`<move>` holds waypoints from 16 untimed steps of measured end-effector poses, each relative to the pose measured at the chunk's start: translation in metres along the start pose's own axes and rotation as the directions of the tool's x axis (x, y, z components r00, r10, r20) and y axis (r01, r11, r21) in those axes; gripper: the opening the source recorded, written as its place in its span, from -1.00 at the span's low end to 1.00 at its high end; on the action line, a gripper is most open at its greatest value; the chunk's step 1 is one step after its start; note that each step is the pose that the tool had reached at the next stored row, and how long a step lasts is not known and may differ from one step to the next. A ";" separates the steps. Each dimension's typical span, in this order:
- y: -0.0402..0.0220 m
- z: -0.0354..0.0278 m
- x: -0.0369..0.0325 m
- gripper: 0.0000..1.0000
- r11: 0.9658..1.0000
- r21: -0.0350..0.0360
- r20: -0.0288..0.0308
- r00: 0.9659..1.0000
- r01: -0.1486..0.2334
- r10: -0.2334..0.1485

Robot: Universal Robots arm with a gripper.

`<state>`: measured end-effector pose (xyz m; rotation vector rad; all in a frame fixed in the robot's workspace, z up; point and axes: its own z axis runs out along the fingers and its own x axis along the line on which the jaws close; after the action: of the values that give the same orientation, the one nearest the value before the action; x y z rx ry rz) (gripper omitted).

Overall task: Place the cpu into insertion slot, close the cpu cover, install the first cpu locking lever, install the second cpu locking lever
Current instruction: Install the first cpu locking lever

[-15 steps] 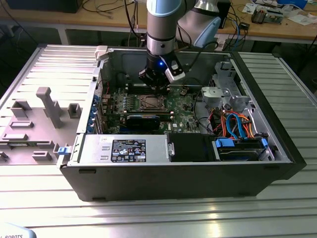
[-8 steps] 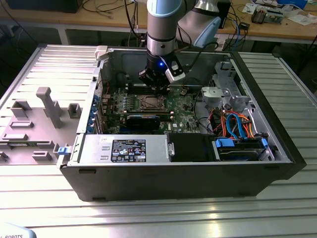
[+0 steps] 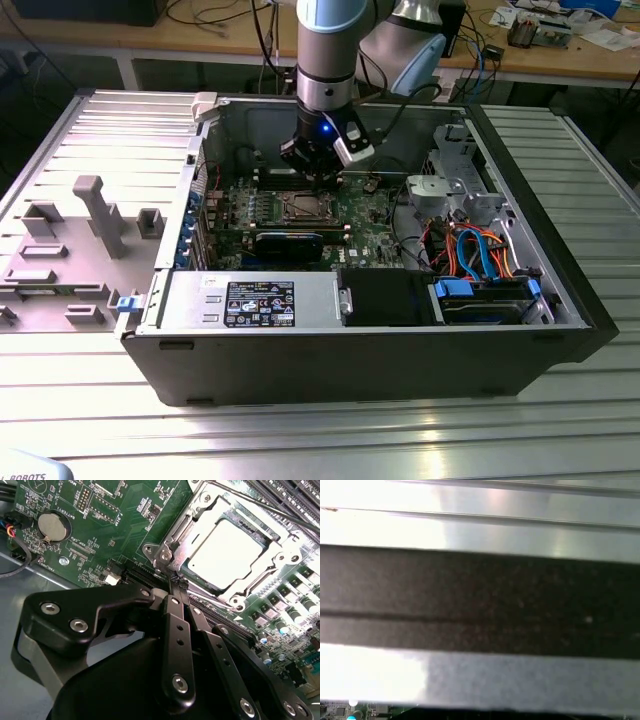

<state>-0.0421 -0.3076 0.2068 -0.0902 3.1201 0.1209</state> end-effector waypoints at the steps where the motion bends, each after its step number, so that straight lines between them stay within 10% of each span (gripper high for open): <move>1: 0.0000 0.0001 -0.0004 -0.79 1.000 0.000 0.000 1.000 0.000 0.000; 16: -0.0003 0.0035 -0.0012 -0.79 1.000 0.008 -0.001 1.000 0.000 0.000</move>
<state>-0.0409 -0.3075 0.2033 -0.0903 3.1208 0.1087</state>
